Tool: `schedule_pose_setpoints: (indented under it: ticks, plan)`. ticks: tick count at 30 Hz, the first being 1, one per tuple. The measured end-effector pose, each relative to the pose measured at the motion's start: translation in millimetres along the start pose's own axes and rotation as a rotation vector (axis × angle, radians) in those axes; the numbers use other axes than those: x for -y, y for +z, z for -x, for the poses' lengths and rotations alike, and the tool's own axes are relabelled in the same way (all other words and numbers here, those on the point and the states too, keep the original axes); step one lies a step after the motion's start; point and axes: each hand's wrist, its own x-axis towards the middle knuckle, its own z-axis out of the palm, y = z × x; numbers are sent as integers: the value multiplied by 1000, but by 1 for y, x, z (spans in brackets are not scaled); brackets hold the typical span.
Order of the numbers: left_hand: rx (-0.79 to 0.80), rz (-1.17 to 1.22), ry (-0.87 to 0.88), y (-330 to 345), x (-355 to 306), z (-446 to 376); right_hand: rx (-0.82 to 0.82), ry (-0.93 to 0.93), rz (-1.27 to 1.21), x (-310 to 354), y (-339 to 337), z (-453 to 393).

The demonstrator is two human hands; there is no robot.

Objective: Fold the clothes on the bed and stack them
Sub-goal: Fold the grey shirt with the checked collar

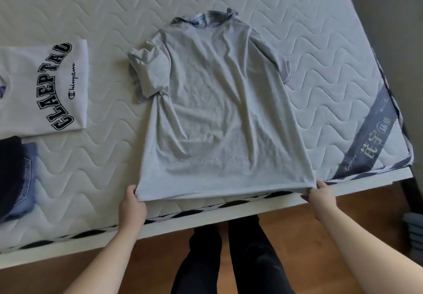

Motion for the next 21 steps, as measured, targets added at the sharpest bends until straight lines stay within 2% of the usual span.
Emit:
schedule_pose_setpoints:
  ticks: [4, 7, 10, 12, 15, 16, 18, 20, 21]
  plan:
    - [100, 402, -145, 13, -6, -1, 98, -273, 249, 5, 0, 27]
    - [105, 584, -220, 9, -11, -5, -16, -523, 493, 21, -4, 36]
    - [102, 872, -295, -9, -9, -10, -167, -614, 488, 36, -16, 34]
    - [115, 1109, -397, -20, -6, -12, -234, -624, 436, 43, -23, 28]
    - [161, 1191, -505, -18, 1, -11, -209, -498, 330, 45, -23, 8]
    - [187, 1164, -501, -13, 4, -9, -166, -409, 239, 43, -20, 1]
    - [222, 1047, -446, -2, 7, -4, -30, -216, -95, 38, -10, -6]
    - [141, 873, -375, 10, 8, 3, 50, -129, -313, 31, -3, -8]
    - [76, 792, -341, 15, 8, 5, 74, -137, -295, 27, -2, -8]
